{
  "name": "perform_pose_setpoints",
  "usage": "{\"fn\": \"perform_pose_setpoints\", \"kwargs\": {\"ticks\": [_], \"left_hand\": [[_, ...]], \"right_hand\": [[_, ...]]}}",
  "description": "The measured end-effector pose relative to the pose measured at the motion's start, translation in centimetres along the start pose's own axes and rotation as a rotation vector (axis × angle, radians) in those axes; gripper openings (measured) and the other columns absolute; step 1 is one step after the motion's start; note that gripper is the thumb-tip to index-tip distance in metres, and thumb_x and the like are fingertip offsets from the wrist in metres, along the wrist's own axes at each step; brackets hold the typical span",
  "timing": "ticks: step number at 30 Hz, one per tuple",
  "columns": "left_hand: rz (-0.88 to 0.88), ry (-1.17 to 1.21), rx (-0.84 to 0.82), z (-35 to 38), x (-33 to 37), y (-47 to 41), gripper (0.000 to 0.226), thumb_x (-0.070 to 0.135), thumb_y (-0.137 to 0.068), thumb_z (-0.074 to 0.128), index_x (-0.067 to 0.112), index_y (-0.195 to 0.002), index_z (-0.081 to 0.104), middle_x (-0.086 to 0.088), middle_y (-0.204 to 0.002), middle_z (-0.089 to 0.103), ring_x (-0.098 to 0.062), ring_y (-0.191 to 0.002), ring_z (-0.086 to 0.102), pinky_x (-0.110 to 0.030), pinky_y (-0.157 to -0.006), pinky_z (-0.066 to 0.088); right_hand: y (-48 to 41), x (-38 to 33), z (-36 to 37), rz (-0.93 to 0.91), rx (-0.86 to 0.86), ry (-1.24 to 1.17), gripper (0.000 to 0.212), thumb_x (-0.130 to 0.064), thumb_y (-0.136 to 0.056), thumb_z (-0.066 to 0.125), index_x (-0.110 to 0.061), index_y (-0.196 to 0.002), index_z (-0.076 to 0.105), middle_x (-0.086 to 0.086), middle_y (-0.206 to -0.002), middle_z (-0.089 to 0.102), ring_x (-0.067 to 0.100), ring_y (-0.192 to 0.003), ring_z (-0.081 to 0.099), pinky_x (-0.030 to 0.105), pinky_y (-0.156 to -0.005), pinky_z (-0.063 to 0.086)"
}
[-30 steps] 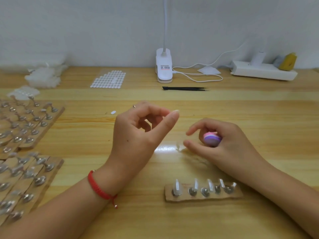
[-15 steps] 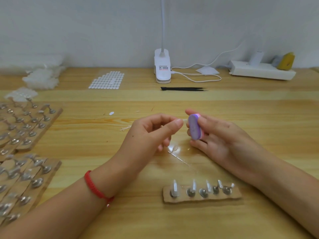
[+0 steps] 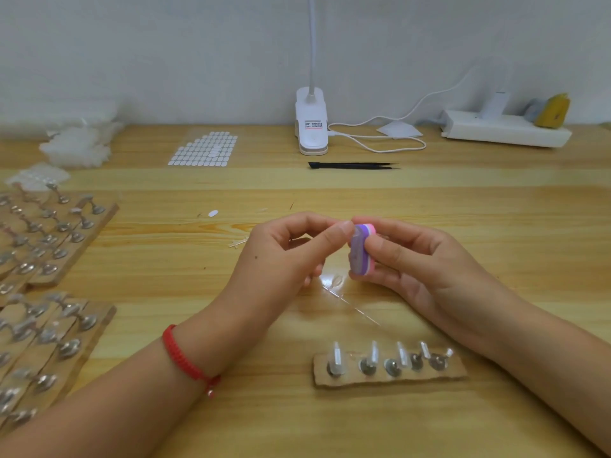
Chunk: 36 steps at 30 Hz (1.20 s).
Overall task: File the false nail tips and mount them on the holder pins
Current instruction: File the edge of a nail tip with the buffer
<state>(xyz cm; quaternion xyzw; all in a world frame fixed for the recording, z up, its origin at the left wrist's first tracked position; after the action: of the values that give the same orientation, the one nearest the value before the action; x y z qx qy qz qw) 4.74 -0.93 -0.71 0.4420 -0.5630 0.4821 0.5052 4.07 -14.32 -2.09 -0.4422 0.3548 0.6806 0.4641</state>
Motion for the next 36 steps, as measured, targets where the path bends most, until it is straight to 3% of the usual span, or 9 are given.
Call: {"fn": "perform_pose_setpoints", "kwargs": {"ticks": [9,12,17,21,25,32,36], "left_hand": [[0.033,0.013,-0.068,0.9,0.7,0.3,0.019,0.033,-0.070,0.068,0.014,-0.068,0.066,0.016,-0.046,0.053,-0.001,-0.042,0.039,-0.007,-0.046,0.033],[0.042,0.034,-0.002,0.2,0.8,0.2,0.017,0.034,-0.070,0.068,0.018,-0.065,0.065,0.015,-0.044,0.049,-0.003,-0.041,0.037,-0.009,-0.045,0.033],[0.043,0.032,-0.078,1.0,1.0,0.4,0.018,0.027,-0.073,0.067,0.011,-0.068,0.062,0.014,-0.043,0.049,-0.001,-0.039,0.035,-0.008,-0.045,0.031],[0.054,0.029,-0.015,0.3,1.0,0.3,0.016,0.023,-0.079,0.067,0.014,-0.067,0.062,0.014,-0.042,0.048,-0.001,-0.039,0.035,-0.008,-0.045,0.032],[0.033,0.014,-0.047,0.7,0.8,0.3,0.019,0.027,-0.075,0.068,0.010,-0.067,0.061,0.013,-0.040,0.044,-0.003,-0.038,0.033,-0.011,-0.043,0.029],[0.065,0.011,-0.054,0.8,1.1,0.4,0.018,0.016,-0.082,0.067,0.009,-0.067,0.060,0.013,-0.039,0.043,-0.002,-0.037,0.031,-0.009,-0.043,0.029],[0.066,0.019,-0.029,0.4,1.2,0.3,0.022,0.030,-0.072,0.067,0.010,-0.067,0.059,0.012,-0.039,0.040,-0.005,-0.038,0.030,-0.011,-0.044,0.028]], "right_hand": [[0.0,0.0,-0.7,0.020,0.072,-0.070,0.029,-0.017,-0.070,0.071,-0.008,-0.097,0.076,0.015,-0.097,0.073,0.019,-0.086,0.071,0.026,-0.071,0.057],[0.1,0.0,-0.3,0.021,0.050,-0.019,0.029,-0.015,-0.069,0.072,-0.008,-0.096,0.077,0.014,-0.092,0.073,0.017,-0.078,0.071,0.026,-0.069,0.057],[0.1,-0.1,-0.8,0.016,0.088,-0.071,0.033,-0.018,-0.071,0.070,-0.005,-0.101,0.072,0.013,-0.092,0.072,0.017,-0.081,0.070,0.025,-0.069,0.057],[0.2,0.0,-0.2,0.017,0.058,-0.002,0.032,-0.015,-0.068,0.071,-0.006,-0.099,0.075,0.012,-0.091,0.073,0.016,-0.075,0.071,0.025,-0.067,0.057],[0.1,0.0,-0.5,0.030,0.059,-0.085,0.027,-0.017,-0.072,0.070,-0.008,-0.096,0.077,0.015,-0.095,0.073,0.018,-0.084,0.071,0.025,-0.070,0.057],[0.1,0.0,-0.4,0.031,0.043,-0.069,0.026,-0.016,-0.074,0.069,-0.009,-0.097,0.077,0.013,-0.095,0.074,0.018,-0.084,0.071,0.025,-0.071,0.057],[0.2,0.0,0.1,0.030,0.013,-0.027,0.026,-0.013,-0.076,0.068,-0.008,-0.100,0.077,0.011,-0.095,0.074,0.016,-0.081,0.071,0.025,-0.070,0.057]]}}
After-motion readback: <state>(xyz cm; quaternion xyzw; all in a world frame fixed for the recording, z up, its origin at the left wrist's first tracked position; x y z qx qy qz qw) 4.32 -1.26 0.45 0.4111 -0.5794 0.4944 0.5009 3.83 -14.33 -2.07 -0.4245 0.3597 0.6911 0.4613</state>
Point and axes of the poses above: each hand's wrist, its own y-axis away from the middle knuckle, its own z-axis out of the palm, x = y × z, the point moved 9 cm from there along -y, towards the middle knuckle
